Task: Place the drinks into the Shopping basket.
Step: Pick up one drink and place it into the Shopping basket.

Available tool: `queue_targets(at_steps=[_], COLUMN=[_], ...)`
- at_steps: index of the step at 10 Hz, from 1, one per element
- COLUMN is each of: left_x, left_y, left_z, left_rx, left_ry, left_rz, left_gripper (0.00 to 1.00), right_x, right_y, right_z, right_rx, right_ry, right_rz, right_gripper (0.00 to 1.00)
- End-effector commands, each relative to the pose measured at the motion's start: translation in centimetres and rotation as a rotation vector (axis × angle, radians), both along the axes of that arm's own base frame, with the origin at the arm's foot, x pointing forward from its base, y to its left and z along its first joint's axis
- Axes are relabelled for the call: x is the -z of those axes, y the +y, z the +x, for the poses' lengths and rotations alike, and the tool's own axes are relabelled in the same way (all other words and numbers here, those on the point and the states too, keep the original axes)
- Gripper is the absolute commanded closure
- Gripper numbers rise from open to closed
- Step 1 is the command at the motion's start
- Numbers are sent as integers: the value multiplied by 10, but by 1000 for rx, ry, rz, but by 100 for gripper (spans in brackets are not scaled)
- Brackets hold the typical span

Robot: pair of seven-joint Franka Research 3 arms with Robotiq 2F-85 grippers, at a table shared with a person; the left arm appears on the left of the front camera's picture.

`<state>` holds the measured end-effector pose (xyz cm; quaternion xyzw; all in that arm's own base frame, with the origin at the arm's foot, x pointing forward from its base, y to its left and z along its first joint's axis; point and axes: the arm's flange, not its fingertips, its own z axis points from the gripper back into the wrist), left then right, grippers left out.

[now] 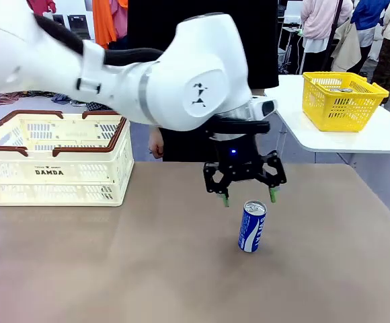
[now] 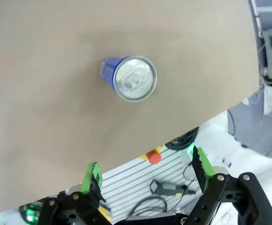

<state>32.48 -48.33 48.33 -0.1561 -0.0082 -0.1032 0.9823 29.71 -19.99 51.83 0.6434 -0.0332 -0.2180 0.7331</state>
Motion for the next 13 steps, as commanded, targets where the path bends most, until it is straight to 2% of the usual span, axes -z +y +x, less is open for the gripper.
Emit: queue_targets(at_steps=[1,5,9,13], left_x=[1,49,79,96], left_y=[-38,-66,-70,-66], left_z=[13,46,55,52], left_rx=[-67,-125,-133,-130], left_ry=[-7,-9,-9,-5], left_rz=[49,181,220,271], left_gripper=[0,0,0,0], right_x=[-5,-5,-5,-5], right_y=[-1,-1,-1,-1], right_z=[0,0,0,0], right_rx=[2,2,2,2], right_ry=[2,2,2,2], right_rz=[17,17,17,17], right_gripper=[0,0,0,0])
